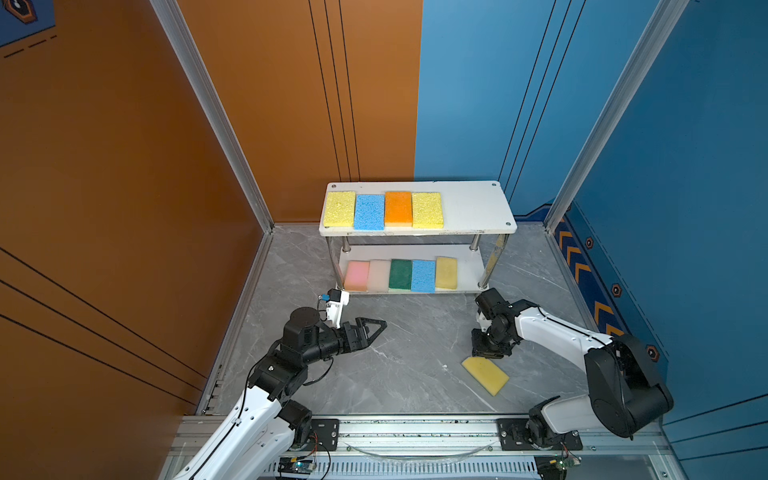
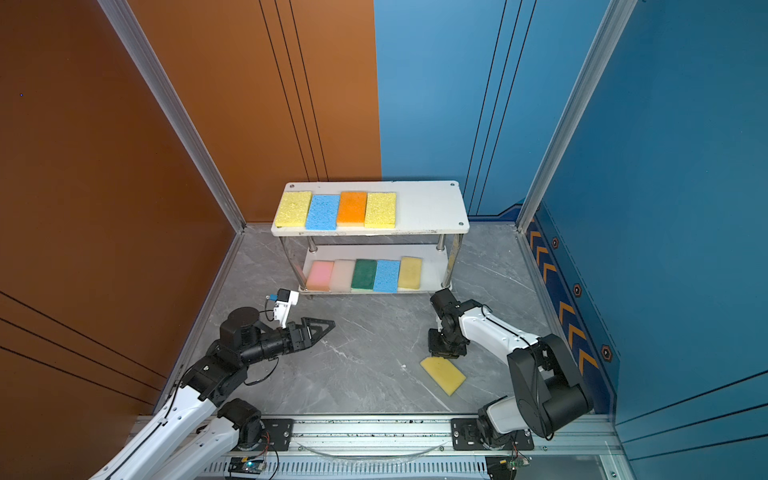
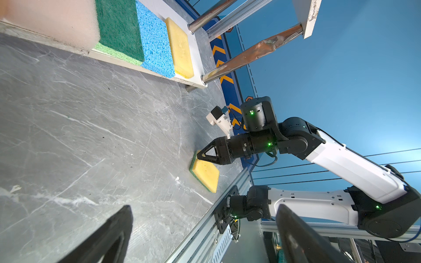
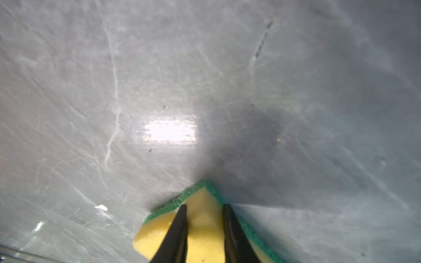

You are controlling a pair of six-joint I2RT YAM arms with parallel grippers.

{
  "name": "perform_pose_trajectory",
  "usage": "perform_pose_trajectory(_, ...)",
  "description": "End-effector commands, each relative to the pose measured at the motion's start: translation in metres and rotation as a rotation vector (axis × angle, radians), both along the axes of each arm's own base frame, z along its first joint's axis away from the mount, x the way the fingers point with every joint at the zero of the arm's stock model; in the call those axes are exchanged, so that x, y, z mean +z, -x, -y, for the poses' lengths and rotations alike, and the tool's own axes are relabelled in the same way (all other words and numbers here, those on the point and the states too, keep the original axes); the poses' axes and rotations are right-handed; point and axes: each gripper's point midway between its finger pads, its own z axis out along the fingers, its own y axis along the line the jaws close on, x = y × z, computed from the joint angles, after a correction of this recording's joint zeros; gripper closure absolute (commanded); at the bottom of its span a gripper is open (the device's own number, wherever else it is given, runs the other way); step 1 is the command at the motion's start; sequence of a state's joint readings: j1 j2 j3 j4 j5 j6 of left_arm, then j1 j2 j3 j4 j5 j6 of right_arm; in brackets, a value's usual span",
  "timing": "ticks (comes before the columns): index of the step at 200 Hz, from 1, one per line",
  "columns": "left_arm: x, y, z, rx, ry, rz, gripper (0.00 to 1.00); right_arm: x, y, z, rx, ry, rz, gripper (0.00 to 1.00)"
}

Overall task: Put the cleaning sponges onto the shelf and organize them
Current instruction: 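Close the right gripper on the sponge edge and drag it toward the left gripper, then lift the sponge upright while the left gripper steadies its side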

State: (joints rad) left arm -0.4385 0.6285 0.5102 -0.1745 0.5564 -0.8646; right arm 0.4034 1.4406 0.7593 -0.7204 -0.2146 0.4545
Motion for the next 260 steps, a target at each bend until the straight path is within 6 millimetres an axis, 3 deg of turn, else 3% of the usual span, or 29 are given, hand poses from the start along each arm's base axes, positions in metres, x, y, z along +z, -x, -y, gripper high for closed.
perform_pose_trajectory(1,-0.004,-0.003,-0.002,0.015,-0.002,0.0,0.02,-0.004,0.001,0.0,0.0,-0.006,-0.01,0.88)
perform_pose_trajectory(25,-0.006,-0.004,-0.002,0.024,0.002,-0.006,0.02,0.003,-0.003,-0.005,-0.017,-0.026,0.014,1.0)
perform_pose_trajectory(65,-0.013,-0.007,-0.001,0.1,0.072,0.009,0.02,0.037,-0.024,-0.033,-0.132,-0.161,0.149,1.0)
perform_pose_trajectory(96,-0.024,-0.004,0.009,0.129,0.098,0.026,0.02,0.071,-0.041,-0.077,-0.2,-0.312,0.264,1.0)
perform_pose_trajectory(138,-0.023,0.003,0.033,0.088,0.075,0.085,0.01,0.11,-0.056,-0.139,-0.152,-0.422,0.325,1.0)
perform_pose_trajectory(152,-0.025,0.004,0.041,0.068,0.062,0.089,0.0,0.122,-0.05,-0.167,-0.089,-0.447,0.33,1.0)
perform_pose_trajectory(188,-0.029,0.006,0.054,0.033,0.018,0.097,0.03,0.145,-0.047,-0.21,-0.012,-0.507,0.332,1.0)
perform_pose_trajectory(225,-0.03,0.004,0.053,0.046,0.004,0.108,0.13,0.154,-0.044,-0.224,0.009,-0.537,0.336,1.0)
perform_pose_trajectory(260,-0.029,0.002,0.049,0.063,0.007,0.121,0.3,0.157,-0.037,-0.23,0.026,-0.555,0.326,1.0)
